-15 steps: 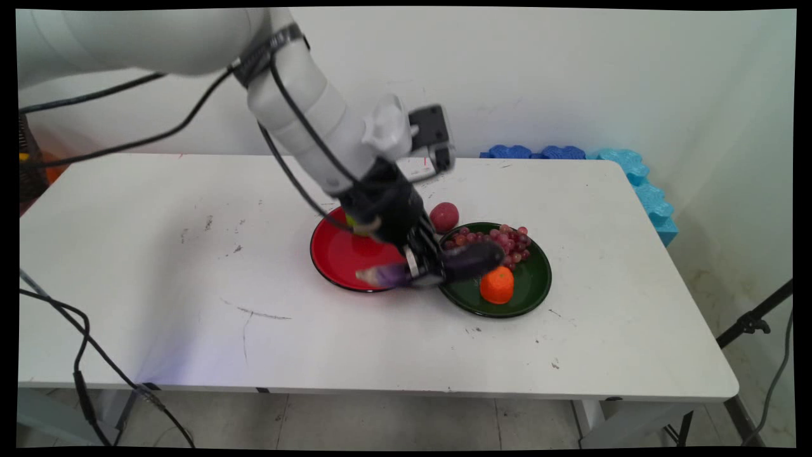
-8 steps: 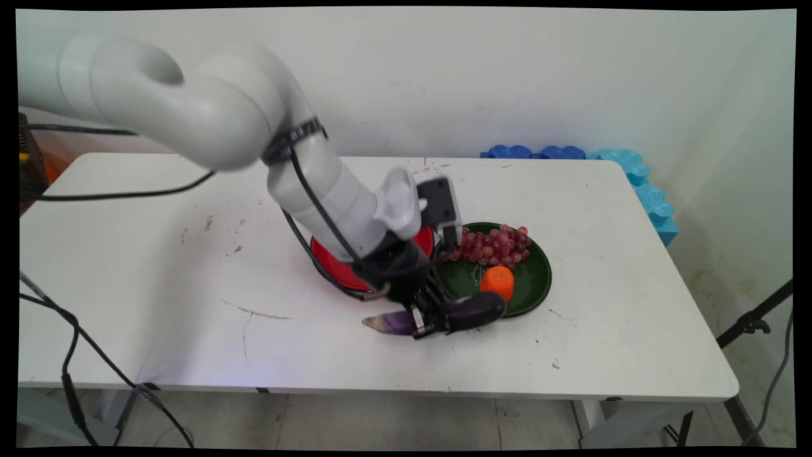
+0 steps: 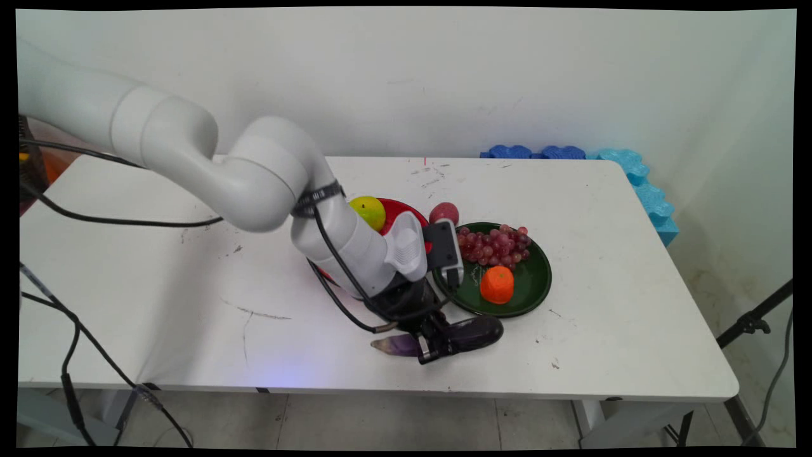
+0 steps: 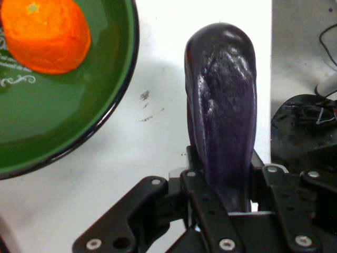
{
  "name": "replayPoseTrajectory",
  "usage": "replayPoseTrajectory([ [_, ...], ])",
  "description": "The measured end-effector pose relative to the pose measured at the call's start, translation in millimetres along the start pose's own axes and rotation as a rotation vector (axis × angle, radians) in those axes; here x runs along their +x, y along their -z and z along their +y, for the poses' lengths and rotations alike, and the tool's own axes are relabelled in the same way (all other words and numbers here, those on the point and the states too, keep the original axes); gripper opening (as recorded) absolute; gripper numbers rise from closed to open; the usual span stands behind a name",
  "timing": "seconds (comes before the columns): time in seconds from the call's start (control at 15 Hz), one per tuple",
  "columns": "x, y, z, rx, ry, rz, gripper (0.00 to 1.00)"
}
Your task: Place the picked object on the table
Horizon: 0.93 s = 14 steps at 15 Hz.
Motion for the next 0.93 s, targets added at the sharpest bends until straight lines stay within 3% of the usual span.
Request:
replayPoseTrajectory([
  [0.53,-12.3,-25.3,-0.1,-0.007,0.0,0.005,0.0],
  [0.6,-13.1,-26.8,0.2,-0.01,-0.002,0.006,1.0],
  [0.93,-4.4,-19.4,0.7,-0.028,-0.042,0.036,1.0],
])
